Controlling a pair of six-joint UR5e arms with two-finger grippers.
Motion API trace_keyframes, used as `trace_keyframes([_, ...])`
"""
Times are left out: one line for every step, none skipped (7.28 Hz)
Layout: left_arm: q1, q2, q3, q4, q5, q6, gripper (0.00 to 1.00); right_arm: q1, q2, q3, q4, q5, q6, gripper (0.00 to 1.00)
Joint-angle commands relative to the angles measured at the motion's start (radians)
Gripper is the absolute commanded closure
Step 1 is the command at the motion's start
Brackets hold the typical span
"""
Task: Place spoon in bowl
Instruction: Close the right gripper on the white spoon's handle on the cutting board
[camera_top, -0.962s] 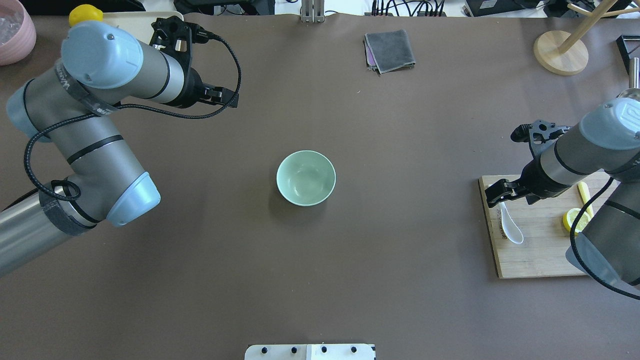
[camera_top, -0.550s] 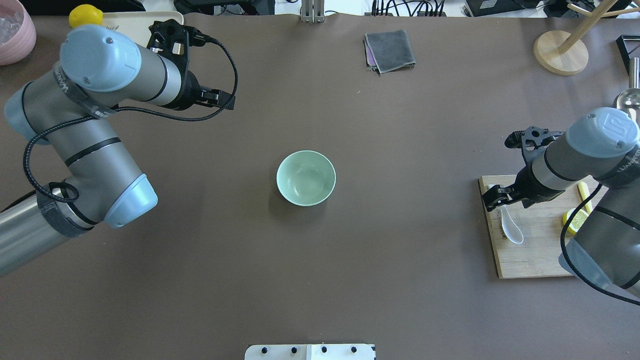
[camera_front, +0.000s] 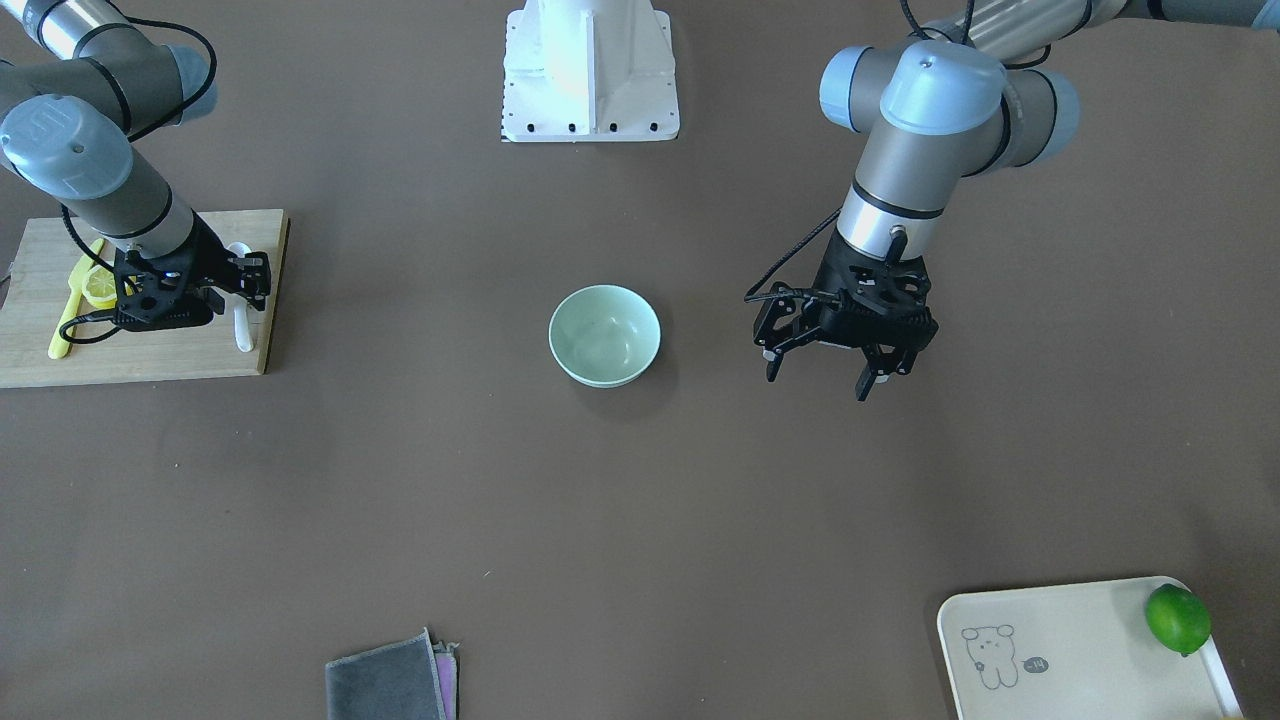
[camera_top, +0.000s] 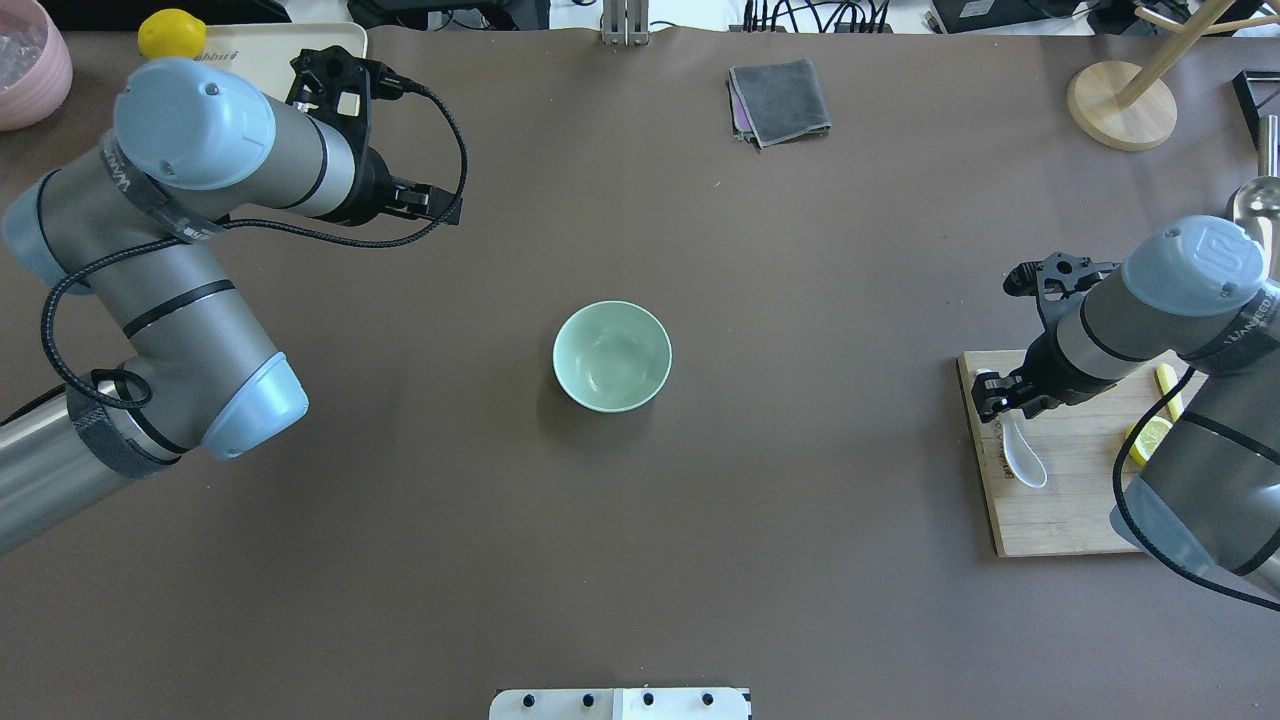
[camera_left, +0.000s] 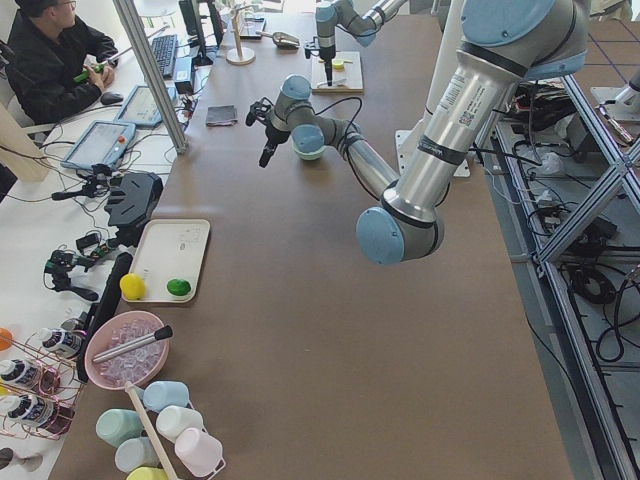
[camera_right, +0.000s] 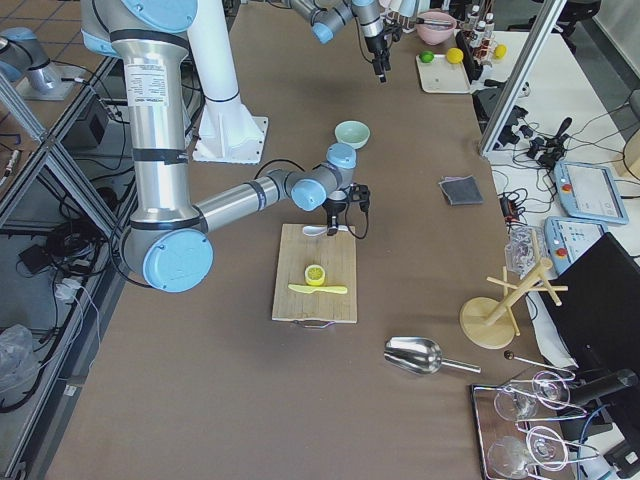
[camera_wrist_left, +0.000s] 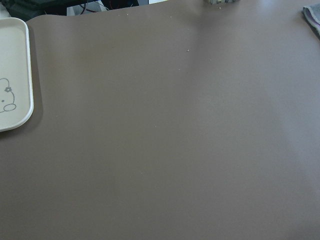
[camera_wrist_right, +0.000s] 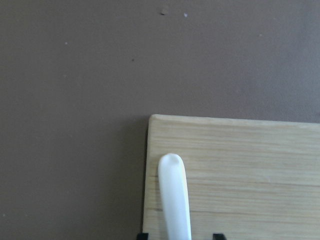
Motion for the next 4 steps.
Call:
trace_keyframes([0.000, 0.000, -0.001, 0.000, -0.002, 0.000, 0.02, -0.006, 0.012, -0.013, 0.000, -0.001, 0.000, 0.47])
trace_keyframes([-0.003, -0.001, 0.001, 0.000, -0.002, 0.003, 0.02, -0.006, 0.015, -0.018, 0.000, -0.001, 0.000, 0.48])
trace_keyframes([-0.003, -0.001, -0.003, 0.000, -0.002, 0.003, 0.02, -0.004, 0.015, -0.017, 0.000, 0.002, 0.000, 0.69])
trace_keyframes([-0.003, -0.001, -0.003, 0.000, -0.002, 0.002, 0.02, -0.003, 0.015, -0.017, 0.000, 0.005, -0.005, 0.88])
